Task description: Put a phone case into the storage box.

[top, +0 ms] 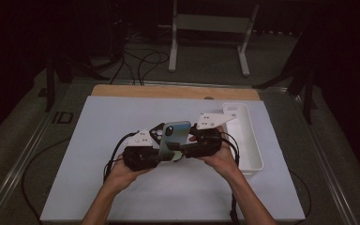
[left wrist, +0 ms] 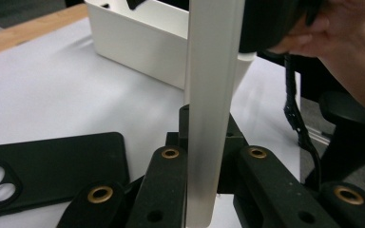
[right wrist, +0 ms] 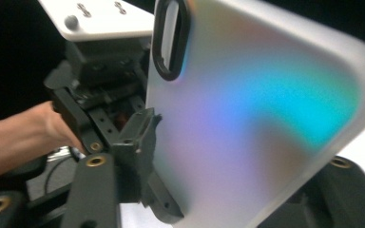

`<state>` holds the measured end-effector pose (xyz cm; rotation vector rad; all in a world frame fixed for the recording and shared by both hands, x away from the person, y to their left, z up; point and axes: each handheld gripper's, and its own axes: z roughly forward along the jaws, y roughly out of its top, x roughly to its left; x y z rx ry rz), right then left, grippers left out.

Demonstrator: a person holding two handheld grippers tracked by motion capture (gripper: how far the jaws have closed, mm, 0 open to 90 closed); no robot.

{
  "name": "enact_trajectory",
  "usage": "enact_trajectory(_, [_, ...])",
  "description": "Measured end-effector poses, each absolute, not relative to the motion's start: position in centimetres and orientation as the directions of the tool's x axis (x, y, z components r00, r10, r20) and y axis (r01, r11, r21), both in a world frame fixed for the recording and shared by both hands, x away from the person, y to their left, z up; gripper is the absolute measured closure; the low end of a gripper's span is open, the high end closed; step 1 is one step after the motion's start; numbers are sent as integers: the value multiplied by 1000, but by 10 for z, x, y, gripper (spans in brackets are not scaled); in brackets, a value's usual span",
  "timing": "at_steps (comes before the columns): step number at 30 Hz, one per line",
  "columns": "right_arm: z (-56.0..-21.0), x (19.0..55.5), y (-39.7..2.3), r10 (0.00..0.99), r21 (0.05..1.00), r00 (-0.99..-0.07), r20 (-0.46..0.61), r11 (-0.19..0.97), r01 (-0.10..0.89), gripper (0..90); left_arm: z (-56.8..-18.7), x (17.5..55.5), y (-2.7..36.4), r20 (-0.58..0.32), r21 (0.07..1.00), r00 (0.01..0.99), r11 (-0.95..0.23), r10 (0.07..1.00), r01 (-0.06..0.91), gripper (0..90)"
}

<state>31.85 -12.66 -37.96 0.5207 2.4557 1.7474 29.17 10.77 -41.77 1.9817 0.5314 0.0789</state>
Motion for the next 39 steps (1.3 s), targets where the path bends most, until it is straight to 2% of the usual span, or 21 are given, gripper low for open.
enact_trajectory(4, [-380, 317, -124, 361, 926, -927, 105, 304, 223, 325, -416, 289, 108, -143, 872, 891, -372, 431, 319, 861])
enact_trajectory(8, [-380, 318, -126, 380, 921, -919, 104, 313, 233, 349, -413, 287, 112, -115, 875, 877, -370, 467, 312, 861])
enact_trajectory(22, [-379, 318, -132, 466, 917, -876, 126, 282, 282, 233, -416, 285, 117, -65, 874, 818, -363, 571, 323, 860])
enact_trajectory(26, [-378, 317, -131, 484, 917, -864, 138, 267, 296, 177, -418, 285, 117, -62, 871, 804, -362, 591, 333, 859])
enact_trajectory(29, [-377, 316, -130, 527, 914, -837, 149, 249, 320, 89, -419, 285, 116, -62, 872, 789, -351, 611, 340, 859])
enact_trajectory(39, [-369, 316, -116, 575, 907, -781, 242, 151, 393, 77, -424, 284, 108, -63, 870, 767, -341, 638, 356, 859])
